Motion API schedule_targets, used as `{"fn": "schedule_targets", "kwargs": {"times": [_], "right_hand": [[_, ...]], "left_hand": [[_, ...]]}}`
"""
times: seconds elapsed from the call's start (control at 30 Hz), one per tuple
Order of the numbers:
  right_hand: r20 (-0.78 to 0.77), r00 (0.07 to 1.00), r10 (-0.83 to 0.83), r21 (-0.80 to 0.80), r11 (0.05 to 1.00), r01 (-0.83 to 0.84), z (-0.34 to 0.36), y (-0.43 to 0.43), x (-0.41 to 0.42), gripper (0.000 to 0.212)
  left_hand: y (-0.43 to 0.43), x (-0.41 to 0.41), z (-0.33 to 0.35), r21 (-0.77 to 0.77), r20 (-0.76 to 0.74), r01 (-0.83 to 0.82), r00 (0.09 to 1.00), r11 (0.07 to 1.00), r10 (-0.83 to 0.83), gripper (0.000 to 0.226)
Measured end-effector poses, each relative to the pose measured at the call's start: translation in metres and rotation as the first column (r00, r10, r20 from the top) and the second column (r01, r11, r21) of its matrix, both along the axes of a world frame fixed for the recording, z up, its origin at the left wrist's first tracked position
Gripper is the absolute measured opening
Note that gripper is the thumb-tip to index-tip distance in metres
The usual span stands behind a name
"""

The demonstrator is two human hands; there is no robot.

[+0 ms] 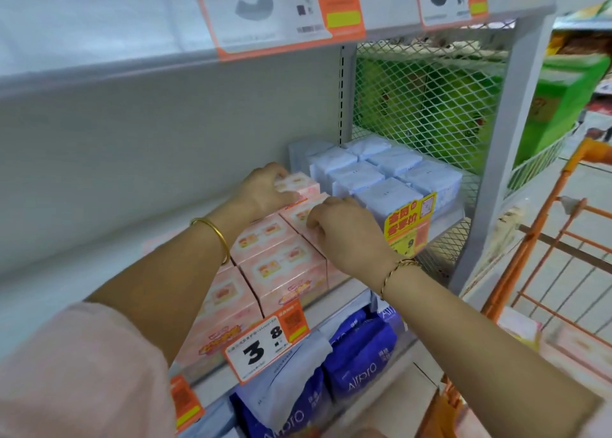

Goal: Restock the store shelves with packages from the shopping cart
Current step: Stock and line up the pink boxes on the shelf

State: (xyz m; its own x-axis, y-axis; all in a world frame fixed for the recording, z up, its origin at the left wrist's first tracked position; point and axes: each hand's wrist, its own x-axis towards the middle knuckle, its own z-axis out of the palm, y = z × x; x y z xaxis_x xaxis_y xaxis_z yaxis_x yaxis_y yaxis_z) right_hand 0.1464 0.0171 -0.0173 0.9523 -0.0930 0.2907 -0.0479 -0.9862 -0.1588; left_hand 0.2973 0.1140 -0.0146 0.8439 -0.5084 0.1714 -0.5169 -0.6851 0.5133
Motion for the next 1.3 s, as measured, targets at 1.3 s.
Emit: {"fn": "schedule_targets", "kwargs": {"times": [1.3], "right_hand": [[-0.640,0.768,0.016,0.305,0.923,0.235,-0.077,-0.067,-0.235,0.086]], "left_hand": [[-0.066,-0.270,-0.048,-0.010,0.021,0.429,0.903,0.903,-0.429,0.039]]}}
